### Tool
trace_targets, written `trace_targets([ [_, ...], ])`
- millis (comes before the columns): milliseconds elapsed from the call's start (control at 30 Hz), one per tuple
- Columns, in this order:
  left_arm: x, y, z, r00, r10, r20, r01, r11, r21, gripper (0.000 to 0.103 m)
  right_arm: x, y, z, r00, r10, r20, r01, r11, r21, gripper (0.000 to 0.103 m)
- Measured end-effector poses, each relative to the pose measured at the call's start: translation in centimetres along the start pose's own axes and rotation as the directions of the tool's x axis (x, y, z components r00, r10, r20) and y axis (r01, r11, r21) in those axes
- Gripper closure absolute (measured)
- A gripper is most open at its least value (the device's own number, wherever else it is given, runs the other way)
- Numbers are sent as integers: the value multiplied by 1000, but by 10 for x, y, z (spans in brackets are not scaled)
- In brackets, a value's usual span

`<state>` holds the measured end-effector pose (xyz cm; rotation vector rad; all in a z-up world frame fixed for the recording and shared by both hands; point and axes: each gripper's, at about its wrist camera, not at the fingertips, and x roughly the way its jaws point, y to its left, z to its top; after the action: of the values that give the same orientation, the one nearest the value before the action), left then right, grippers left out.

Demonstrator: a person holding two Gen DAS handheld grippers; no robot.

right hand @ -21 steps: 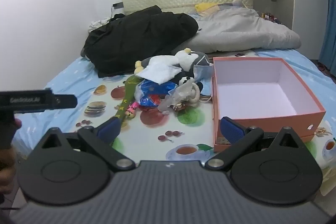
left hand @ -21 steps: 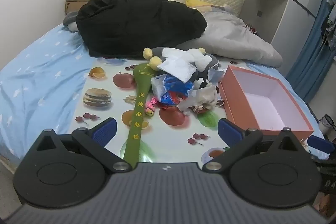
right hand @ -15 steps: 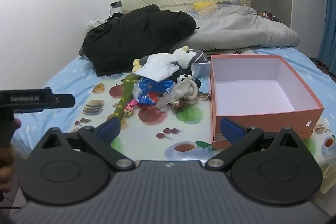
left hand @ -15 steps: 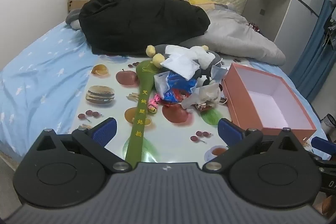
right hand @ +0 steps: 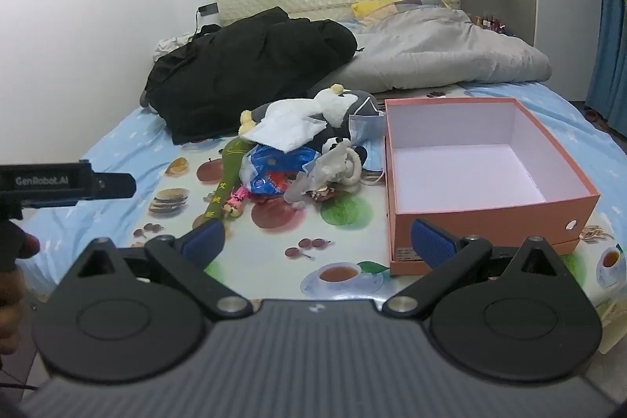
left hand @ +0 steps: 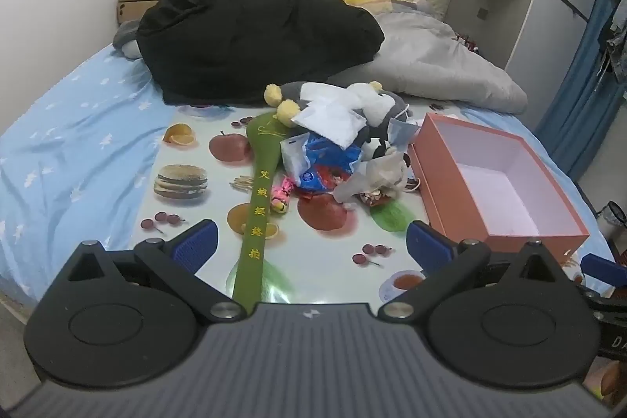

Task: Organize soft objects
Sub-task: 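Move both grippers toward the pile of soft items beside the pink box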

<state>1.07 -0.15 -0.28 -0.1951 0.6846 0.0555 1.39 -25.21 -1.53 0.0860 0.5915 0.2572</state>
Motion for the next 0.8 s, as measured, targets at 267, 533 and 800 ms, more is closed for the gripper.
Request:
trace_targets([
  [267,3,-5,-2,1000,-10,0,10,999,31,0,1,1,-1,1000,-7,-9,7,1000,4,0],
  [533,8,-6,-3,1000,-29,-6,29,999,29,0,2,-4,-4,1000,-20,-8,20,1000,19,0],
  [800,15,-10,-11,1000,-22,-11,22,998,67,0,7,-12,-7,1000,-25,-10,26,999,34,0],
])
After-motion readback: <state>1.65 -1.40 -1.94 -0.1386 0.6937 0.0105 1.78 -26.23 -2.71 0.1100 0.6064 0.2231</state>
